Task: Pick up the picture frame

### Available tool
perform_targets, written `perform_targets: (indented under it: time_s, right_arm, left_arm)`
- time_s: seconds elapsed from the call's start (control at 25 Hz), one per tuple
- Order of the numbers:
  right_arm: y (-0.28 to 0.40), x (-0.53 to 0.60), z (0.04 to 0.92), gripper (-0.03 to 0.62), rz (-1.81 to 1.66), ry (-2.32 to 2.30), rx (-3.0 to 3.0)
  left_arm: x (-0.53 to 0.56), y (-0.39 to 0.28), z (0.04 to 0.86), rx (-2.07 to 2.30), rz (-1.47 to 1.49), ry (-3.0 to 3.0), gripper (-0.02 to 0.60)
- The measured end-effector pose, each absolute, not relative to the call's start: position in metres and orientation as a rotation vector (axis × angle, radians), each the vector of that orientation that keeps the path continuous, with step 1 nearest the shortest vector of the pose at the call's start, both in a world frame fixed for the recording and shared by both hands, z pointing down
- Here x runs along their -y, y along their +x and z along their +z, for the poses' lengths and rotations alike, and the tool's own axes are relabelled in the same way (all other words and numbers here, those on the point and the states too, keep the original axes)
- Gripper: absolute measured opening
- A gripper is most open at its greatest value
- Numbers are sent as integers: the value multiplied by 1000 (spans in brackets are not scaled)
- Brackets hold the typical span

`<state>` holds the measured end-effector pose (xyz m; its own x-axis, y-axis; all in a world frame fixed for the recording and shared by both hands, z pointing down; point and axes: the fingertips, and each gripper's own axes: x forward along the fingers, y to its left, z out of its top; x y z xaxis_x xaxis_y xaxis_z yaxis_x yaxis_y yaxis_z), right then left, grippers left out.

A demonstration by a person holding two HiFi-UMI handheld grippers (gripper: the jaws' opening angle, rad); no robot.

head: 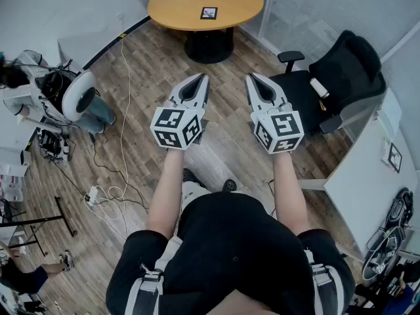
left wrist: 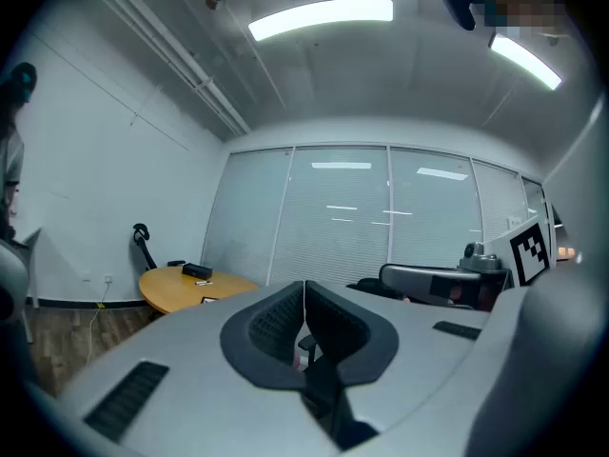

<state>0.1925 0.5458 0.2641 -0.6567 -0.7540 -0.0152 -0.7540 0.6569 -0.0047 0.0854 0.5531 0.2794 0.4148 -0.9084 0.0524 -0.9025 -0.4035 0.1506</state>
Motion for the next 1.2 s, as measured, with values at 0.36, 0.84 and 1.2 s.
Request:
perform_targets:
  time_s: [0.36,0.84,1.2]
  right_arm:
    - [204,-530,274,15,-34,-1298,-2850]
    - [207,-515,293,17,-172,-1263,-2858]
    - [175,-428,316,17,-198,-1319,-2856]
  left_arm:
    - [-537,93,286,1623,-39,2493,28]
    - [-527,91,305,1632,-24,2447,28]
    - [-432,53,324,1623,-8,2442,28]
